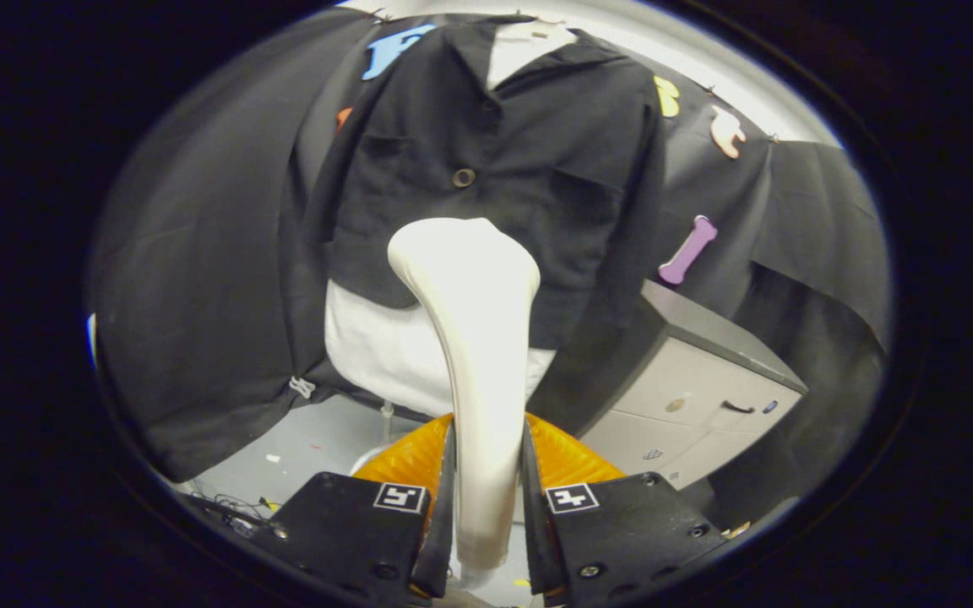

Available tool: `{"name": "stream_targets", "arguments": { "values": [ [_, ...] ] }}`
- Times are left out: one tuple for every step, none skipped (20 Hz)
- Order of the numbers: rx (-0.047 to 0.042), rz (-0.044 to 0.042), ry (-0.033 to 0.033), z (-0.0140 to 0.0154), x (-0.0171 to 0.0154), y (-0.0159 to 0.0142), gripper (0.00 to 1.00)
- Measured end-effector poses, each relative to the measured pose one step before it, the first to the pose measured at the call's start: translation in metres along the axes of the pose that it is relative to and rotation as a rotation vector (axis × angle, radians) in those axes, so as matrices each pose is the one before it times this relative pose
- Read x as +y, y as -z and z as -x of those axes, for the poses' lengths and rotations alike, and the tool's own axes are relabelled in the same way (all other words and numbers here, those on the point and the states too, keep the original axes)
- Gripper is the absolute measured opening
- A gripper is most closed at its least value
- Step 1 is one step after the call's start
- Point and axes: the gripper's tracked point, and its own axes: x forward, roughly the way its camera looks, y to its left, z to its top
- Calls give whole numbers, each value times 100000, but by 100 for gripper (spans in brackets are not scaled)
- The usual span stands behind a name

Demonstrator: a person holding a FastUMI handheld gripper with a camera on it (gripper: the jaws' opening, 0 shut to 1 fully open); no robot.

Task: Iron the clothes twice with a garment steamer, once on the left side and once on the right side.

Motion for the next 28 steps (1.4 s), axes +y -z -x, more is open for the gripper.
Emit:
{"name": "stream_targets", "arguments": {
  "values": [
    [-1147, -1289, 1297, 639, -1786, -653, 38],
    [-518, -990, 1717, 697, -1933, -713, 38],
    [-842, -2295, 1626, 631, -1948, -608, 38],
    [-1415, -2638, 979, 465, -1776, -875, 38],
    [-1536, -2231, 816, 294, -1685, -839, 38],
    [-1724, -1808, 525, 621, -1665, -946, 38],
    [-1552, -1733, 450, 389, -1866, -747, 38],
    [-1187, -1640, 406, 224, -1742, -171, 38],
    [-215, -1083, 579, 654, -2183, -235, 38],
    [69, -1742, 807, 585, -2476, -184, 38],
    [-172, -2214, 920, 1165, -2874, -620, 39],
    [-698, -2043, 521, 512, -2442, -505, 38],
    [-1354, -2132, 581, -64, -2004, -120, 39],
    [-1892, -1497, 373, 436, -2101, -561, 38],
    [-2426, -821, 220, 376, -1957, -405, 38],
    [-1844, -47, 436, 407, -1791, -430, 38],
    [-1171, 61, -238, 416, -1686, 21, 38],
    [-845, -579, -908, 373, -1264, 3, 38],
    [-276, -466, -986, 428, -1177, 178, 38],
    [160, -676, -1031, 283, -1134, 262, 38],
    [316, -586, -1441, 275, -1047, 370, 38],
    [251, -347, -1302, 253, -857, 380, 38],
    [135, -31, -1112, 455, -976, 509, 38],
    [-24, 472, -583, 278, -893, 372, 38],
    [231, 576, -215, 174, -847, 492, 38],
    [646, 268, -157, 61, -816, 511, 38],
    [1065, -225, -458, 64, -606, 590, 38],
    [1528, 79, 7, -29, -622, 573, 38]
  ]
}}
